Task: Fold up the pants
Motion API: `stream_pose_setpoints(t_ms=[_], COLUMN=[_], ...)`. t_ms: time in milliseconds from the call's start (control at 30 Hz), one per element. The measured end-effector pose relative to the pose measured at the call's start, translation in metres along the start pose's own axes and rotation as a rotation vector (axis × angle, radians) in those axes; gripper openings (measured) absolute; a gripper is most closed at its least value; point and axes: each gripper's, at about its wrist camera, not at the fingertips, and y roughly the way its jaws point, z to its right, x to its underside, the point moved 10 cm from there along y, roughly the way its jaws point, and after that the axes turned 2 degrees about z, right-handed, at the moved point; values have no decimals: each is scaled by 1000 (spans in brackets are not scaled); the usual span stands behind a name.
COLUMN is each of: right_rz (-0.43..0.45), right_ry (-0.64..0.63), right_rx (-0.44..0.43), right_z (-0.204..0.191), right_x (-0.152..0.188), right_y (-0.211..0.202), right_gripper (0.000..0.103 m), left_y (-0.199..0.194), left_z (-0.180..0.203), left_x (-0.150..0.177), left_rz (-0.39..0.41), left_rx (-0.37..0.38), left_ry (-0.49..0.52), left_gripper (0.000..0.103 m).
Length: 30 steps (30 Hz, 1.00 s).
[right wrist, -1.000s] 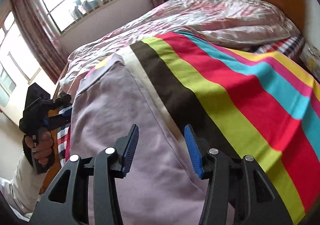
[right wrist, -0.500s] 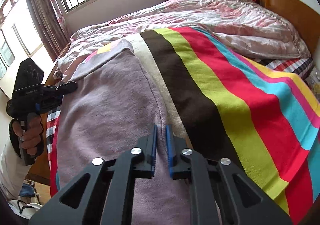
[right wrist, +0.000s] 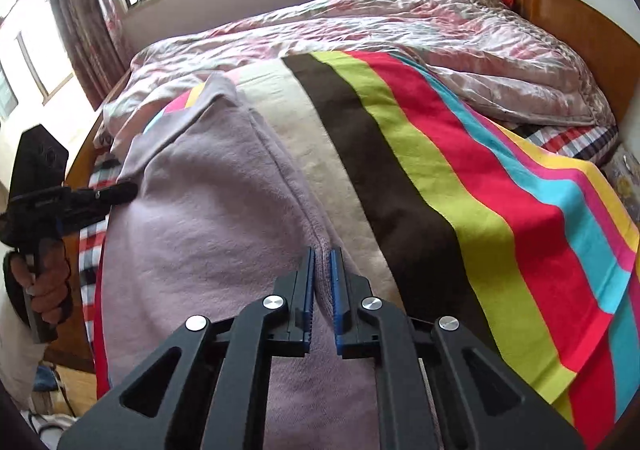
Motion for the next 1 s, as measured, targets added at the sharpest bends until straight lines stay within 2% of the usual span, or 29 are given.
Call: stream_pose_setpoints(t_ms=[67,133,233,267,300,333,467,567,633,700,800,900,1000], right_rz=[35,60,121,119,108,100,49,9,-12,-40,-57,-59,-64], right_ry=[31,62,127,122,92,54,-66,-99,-117,-108,-123,-136,-177], right_rx=[15,54,-4,-19,-31,-36,-112,-168,-145,-134,-94,-74,-39], right_z=[7,16,16,10,-1,-14,-77,-111,-117,-115,-108,-102,-100], right_x=[-5,-7,2,10,24,39,106,144,159,169,175,177,182], right_y=[-6,-19,-62,-73,-87,-99,-129,-131,-125,-116,-109,-107,-106], right_gripper=[18,46,47,47,47,47,46,40,33,23,19,16,9], left_y=[0,0,-4,-8,-11,-15,-9,-2,-1,-1,-2,-2,1], left_z=[0,0,6,13,16,19,29,27,27,26,20,16,16], left_x=[1,1,0,1,1,0,8,15,18,18,17,16,17], left_rz=[-3,-6,8,20,34,50,16,-4,2,4,-8,-18,-24], left_rx=[-5,-17,-30,-37,-52,-75,-67,-65,-62,-67,-68,-67,-79], left_ry=[17,28,24,39,58,81,130,115,100,94,80,66,81], left_gripper=[11,12,22,34,50,57,58,52,51,46,40,39,38])
